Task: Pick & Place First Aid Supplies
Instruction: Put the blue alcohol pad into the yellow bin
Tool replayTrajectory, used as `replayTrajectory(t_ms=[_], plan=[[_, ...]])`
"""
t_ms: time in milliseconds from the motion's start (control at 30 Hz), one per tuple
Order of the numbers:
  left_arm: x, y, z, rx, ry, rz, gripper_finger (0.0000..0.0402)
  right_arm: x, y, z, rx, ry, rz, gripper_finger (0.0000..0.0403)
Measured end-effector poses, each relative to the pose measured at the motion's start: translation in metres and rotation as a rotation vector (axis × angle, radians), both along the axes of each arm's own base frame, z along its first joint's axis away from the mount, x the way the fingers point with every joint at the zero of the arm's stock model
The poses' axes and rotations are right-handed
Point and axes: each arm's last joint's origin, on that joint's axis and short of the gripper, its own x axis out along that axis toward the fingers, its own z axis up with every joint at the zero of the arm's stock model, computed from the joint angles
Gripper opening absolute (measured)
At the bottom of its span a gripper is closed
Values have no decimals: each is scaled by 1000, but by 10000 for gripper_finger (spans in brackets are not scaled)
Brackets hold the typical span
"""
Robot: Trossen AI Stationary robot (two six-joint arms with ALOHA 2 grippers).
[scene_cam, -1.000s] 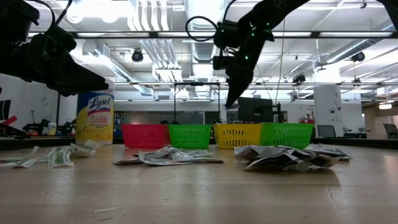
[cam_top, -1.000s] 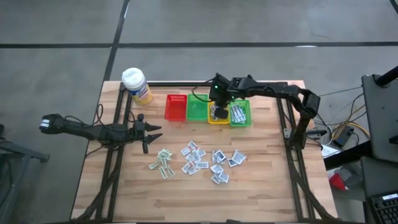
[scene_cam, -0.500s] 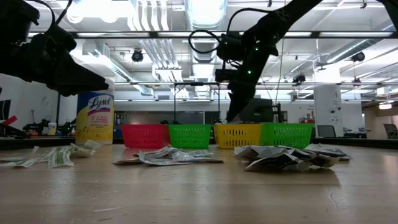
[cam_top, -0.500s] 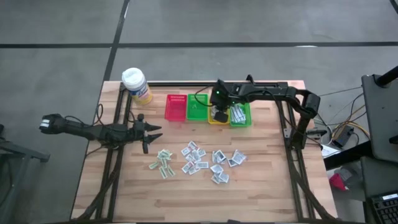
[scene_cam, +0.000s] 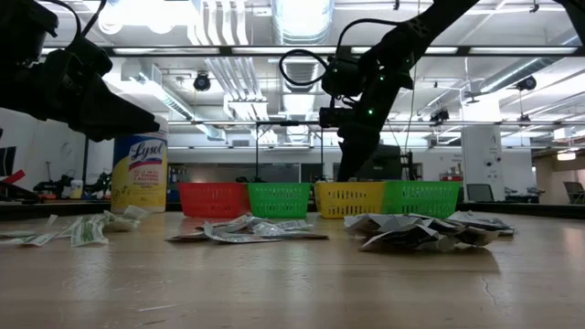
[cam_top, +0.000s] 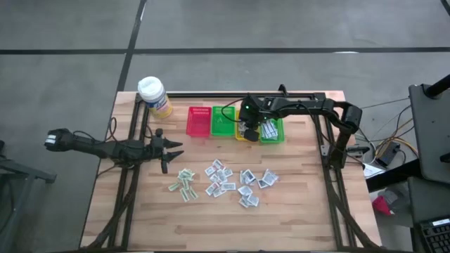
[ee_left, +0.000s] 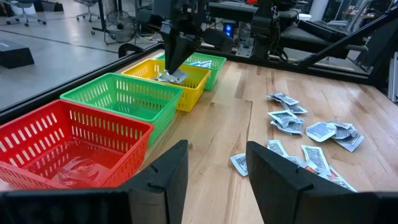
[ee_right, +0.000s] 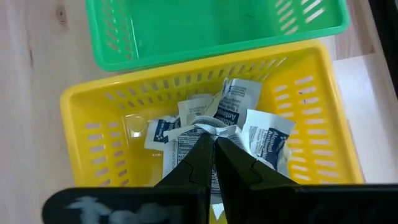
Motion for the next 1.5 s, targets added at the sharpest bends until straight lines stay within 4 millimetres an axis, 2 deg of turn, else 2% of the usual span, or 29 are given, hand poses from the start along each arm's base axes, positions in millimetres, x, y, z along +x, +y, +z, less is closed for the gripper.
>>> replayTrajectory(t_ms=[200, 433, 967, 1300, 1500], plan=[[0, 0, 0, 0, 0, 0, 158, 0, 0, -2, 3, 8, 0, 13], [0, 0, 0, 0, 0, 0, 158, 2, -1, -16, 21, 47, -1, 17], [0, 0, 0, 0, 0, 0, 158, 2, -1, -19, 35, 51, -25, 136], [0, 0, 0, 0, 0, 0, 158, 1, -1, -14, 30, 40, -25, 178], [0, 0, 0, 0, 0, 0, 158, -2, 1, 0, 15, 4, -24, 195]])
